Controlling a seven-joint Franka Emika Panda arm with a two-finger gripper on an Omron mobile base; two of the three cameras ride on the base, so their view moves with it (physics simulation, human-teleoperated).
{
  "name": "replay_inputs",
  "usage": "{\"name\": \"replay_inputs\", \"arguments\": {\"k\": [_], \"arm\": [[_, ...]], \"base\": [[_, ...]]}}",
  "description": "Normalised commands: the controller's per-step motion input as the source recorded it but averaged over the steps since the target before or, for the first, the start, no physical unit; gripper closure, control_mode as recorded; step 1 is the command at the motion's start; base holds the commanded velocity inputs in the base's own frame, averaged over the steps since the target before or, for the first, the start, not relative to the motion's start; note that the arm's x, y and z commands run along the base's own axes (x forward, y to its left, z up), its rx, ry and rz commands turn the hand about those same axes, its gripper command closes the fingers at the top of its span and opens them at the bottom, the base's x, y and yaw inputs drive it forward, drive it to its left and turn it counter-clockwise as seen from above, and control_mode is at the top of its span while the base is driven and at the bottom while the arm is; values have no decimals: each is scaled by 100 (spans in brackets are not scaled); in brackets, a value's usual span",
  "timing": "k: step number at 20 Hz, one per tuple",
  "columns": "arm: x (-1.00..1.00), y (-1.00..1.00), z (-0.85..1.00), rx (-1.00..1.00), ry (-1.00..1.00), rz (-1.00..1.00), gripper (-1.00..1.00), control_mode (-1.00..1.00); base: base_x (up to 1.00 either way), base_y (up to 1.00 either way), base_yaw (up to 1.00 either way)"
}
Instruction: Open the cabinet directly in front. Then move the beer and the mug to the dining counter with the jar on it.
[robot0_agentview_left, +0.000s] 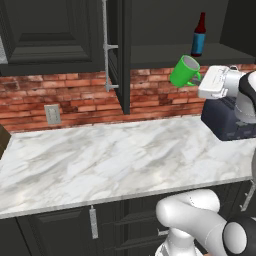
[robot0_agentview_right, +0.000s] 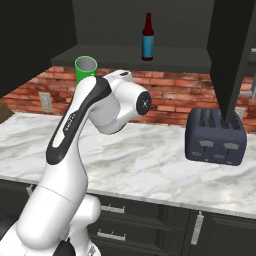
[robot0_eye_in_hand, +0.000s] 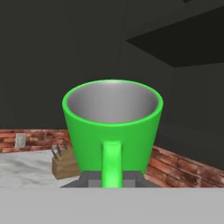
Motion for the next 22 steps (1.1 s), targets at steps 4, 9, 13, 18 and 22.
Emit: {"name": "replay_inputs", "arguments": {"k": [4, 9, 13, 18, 22], "arm": [[0, 0, 0, 0, 0, 0, 100, -100], [-3, 0, 0, 0, 0, 0, 100, -100], [0, 0, 0, 0, 0, 0, 100, 100], [0, 0, 0, 0, 0, 0, 100, 100], [0, 0, 0, 0, 0, 0, 100, 100]], "base": [[0, 0, 0], [0, 0, 0], [-76, 0, 10], [-86, 0, 41], [-65, 0, 76]]}}
